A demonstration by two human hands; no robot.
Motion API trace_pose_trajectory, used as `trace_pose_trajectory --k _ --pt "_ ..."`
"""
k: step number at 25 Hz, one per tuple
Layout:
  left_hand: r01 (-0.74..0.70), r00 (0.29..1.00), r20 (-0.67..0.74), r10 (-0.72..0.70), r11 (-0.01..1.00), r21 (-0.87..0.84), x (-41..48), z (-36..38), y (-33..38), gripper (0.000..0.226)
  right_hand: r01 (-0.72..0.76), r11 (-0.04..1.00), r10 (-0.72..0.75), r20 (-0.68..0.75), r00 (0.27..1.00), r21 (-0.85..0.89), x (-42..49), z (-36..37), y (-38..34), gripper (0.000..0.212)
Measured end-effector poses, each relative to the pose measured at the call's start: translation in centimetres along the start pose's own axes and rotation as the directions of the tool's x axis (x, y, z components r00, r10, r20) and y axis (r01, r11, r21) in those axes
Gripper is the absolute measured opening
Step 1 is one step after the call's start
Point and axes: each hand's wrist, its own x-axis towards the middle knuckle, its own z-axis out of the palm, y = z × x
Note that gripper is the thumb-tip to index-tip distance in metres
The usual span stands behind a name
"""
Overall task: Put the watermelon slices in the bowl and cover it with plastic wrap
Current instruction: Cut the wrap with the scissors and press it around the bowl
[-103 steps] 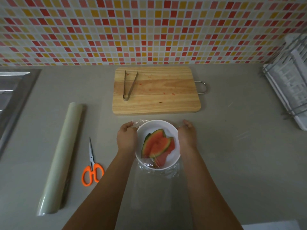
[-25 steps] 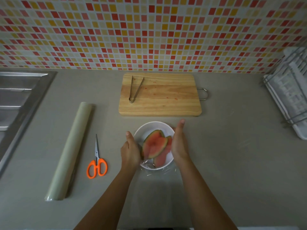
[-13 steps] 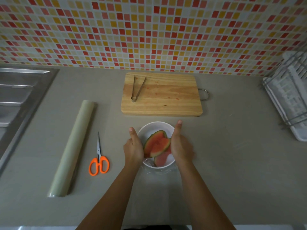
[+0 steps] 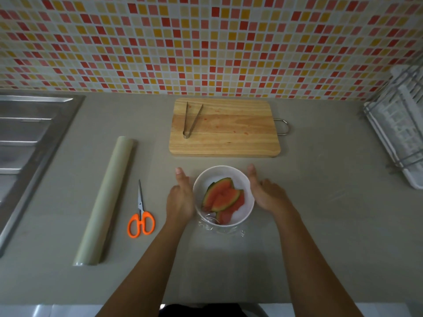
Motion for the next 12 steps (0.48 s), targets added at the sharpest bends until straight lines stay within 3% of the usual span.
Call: trace_pose_trajectory --k 2,5,9,11,12 --pt "0.029 0.999 0.051 -0.019 0.979 -0.200 -0.9 -1.2 -1.3 0.078 0.153 0.960 -0.136 -0.086 0.987 0.233 0.7 -0.1 0.2 0.118" --pt "0.044 0.986 0.165 0.003 0.960 -0.278 -2.7 -1.7 -2.0 0.074 0.147 0.837 -0.243 0.118 0.963 0.527 1.0 0.2 -0.8 0.104" --pt "0.081 0.962 0.271 0.009 0.943 -0.322 0.4 -1.0 0.4 0.068 -0.030 0.784 -0.220 0.323 0.921 0.619 -0.2 -0.2 -0.4 0.086" --pt "0.123 0.901 0.431 0.052 0.921 -0.369 2.8 -0.7 2.2 0.065 -0.171 0.783 -0.140 0.437 0.889 0.598 -0.9 -0.1 1.2 0.099" --pt "0.102 0.889 0.450 0.082 0.923 -0.370 4.0 -0.4 2.9 0.065 -0.195 0.836 -0.061 0.441 0.895 0.512 -1.0 0.0 2.0 0.112"
